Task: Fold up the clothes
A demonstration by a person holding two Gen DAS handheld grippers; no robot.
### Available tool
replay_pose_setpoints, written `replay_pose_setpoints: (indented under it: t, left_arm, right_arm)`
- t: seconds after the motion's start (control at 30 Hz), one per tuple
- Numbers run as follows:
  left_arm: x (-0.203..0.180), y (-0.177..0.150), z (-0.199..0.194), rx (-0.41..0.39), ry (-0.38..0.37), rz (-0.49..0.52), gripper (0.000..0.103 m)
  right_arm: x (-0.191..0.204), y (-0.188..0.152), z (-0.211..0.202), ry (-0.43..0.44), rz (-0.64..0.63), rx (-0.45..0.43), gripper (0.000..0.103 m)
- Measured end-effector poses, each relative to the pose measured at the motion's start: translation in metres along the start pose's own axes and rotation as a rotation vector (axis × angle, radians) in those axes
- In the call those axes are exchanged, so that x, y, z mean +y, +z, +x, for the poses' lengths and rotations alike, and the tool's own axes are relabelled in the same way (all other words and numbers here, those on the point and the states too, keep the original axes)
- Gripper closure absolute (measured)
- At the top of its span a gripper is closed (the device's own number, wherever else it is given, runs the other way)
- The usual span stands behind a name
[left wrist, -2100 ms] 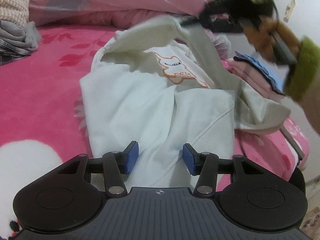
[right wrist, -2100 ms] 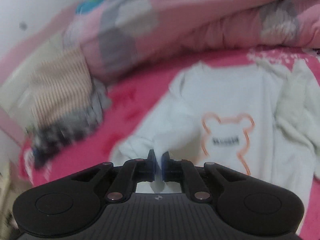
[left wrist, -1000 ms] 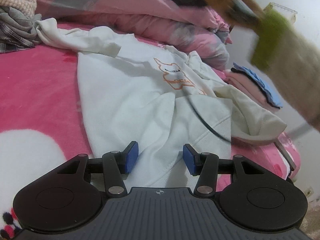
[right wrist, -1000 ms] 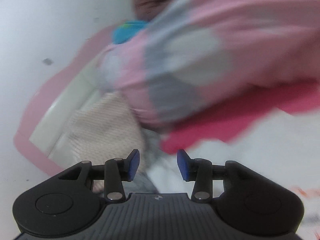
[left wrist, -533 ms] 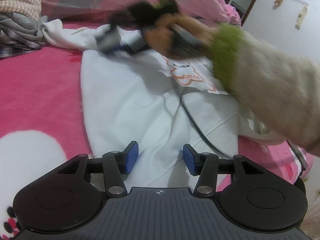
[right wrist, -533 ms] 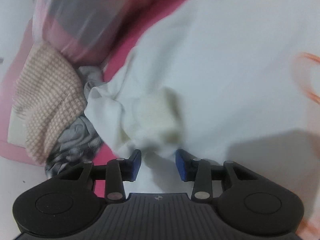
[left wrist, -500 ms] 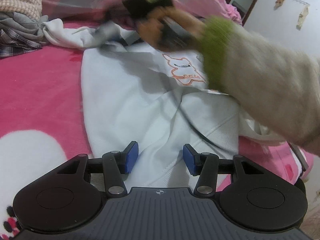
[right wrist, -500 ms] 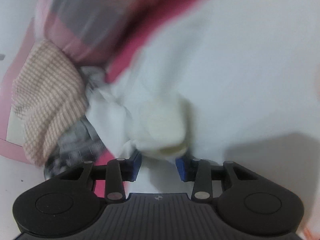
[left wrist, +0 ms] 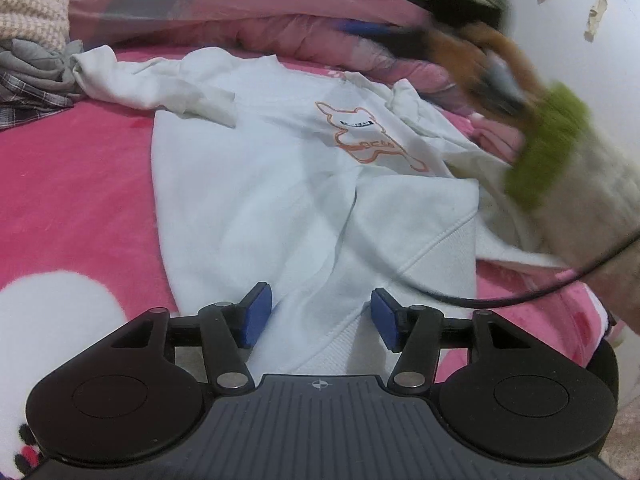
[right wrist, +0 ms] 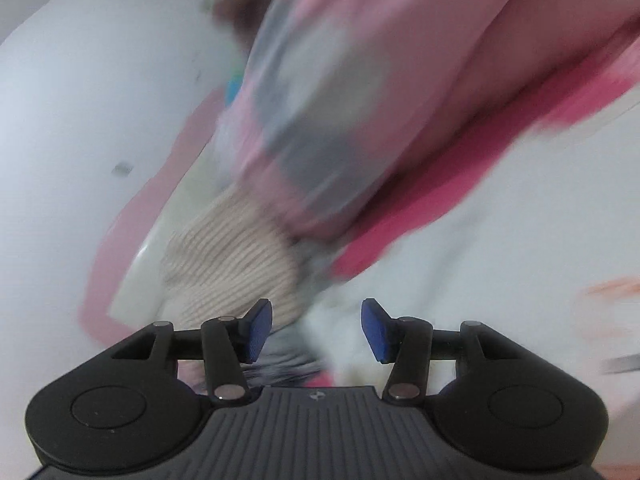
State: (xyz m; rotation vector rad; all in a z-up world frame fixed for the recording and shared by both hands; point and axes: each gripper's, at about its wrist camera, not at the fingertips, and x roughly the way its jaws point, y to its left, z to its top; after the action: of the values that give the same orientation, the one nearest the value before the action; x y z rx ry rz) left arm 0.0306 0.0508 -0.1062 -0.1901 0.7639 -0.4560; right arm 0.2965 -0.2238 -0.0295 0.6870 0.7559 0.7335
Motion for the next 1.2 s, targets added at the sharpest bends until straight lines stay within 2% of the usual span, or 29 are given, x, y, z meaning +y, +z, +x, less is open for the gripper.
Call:
replay_pose_setpoints:
  t: [0.07,0.1,0.17,0.23,0.3,0.37,0.43,0.47,0.5,0.57,0.63,0.7,0.83,0.93,0.97,1.0,1.03,1.13,1.2]
  left_arm:
    - [0.001,0.002,0.001,0.004,0.002,0.002,0.047]
    - [0.001,0.003,0.002,0.008,0.003,0.003,0.047]
    - [0.000,0.005,0.003,0.015,0.008,0.005,0.047]
    - [-0.002,0.006,0.004,0.022,0.019,0.005,0.047]
    - [-0.005,0.006,0.003,0.029,0.032,0.005,0.047]
    - [-0.009,0.007,0.004,0.036,0.052,0.012,0.047]
    - [-0.013,0.008,0.005,0.044,0.070,0.027,0.046]
    - [-0.014,0.008,0.006,0.048,0.079,0.036,0.046]
    - [-0.016,0.008,0.005,0.051,0.084,0.043,0.046]
    - [-0.017,0.009,0.005,0.056,0.092,0.053,0.046]
    - [-0.018,0.009,0.005,0.062,0.096,0.059,0.046]
    - [-0.019,0.009,0.005,0.067,0.100,0.065,0.046]
    - [-0.020,0.010,0.006,0.075,0.108,0.071,0.046]
    - [-0.021,0.011,0.006,0.077,0.112,0.067,0.046]
    - [-0.021,0.011,0.006,0.077,0.113,0.065,0.046]
    - [-0.021,0.011,0.006,0.078,0.114,0.063,0.046]
    - [-0.021,0.012,0.006,0.078,0.115,0.062,0.046]
    - [-0.021,0.013,0.007,0.079,0.116,0.060,0.045]
    - [-0.020,0.015,0.005,0.082,0.116,0.046,0.045]
  right_arm:
    - [-0.021,0.013,-0.055,-0.175,-0.073,-0.097,0.042]
    - [-0.029,0.018,-0.075,-0.285,-0.117,-0.124,0.035]
    - [-0.046,0.026,-0.109,-0.496,-0.206,-0.158,0.029]
    - [-0.069,0.028,-0.113,-0.649,-0.267,-0.098,0.024]
    - [-0.094,0.022,-0.102,-0.740,-0.283,-0.035,0.018]
    - [-0.119,0.017,-0.092,-0.830,-0.299,0.028,0.017]
    - [-0.138,0.009,-0.088,-0.838,-0.285,0.041,0.019]
    - [-0.141,0.007,-0.097,-0.825,-0.284,0.013,0.027]
    - [-0.140,0.008,-0.106,-0.814,-0.282,-0.009,0.055]
    - [-0.138,0.017,-0.115,-0.804,-0.266,-0.039,0.092]
    - [-0.133,0.030,-0.126,-0.835,-0.298,-0.085,0.092]
    - [-0.132,0.050,-0.139,-0.904,-0.338,-0.159,0.092]
    - [-0.141,0.096,-0.166,-1.043,-0.331,-0.295,0.092]
    - [-0.169,0.115,-0.167,-1.102,-0.228,-0.271,0.078]
    - [-0.176,0.115,-0.168,-1.108,-0.199,-0.249,0.063]
    - [-0.179,0.113,-0.169,-1.109,-0.179,-0.225,0.057]
    - [-0.182,0.110,-0.170,-1.108,-0.160,-0.200,0.057]
    - [-0.165,0.091,-0.184,-1.072,-0.162,-0.175,0.047]
    - [-0.138,0.072,-0.203,-1.020,-0.188,-0.174,0.040]
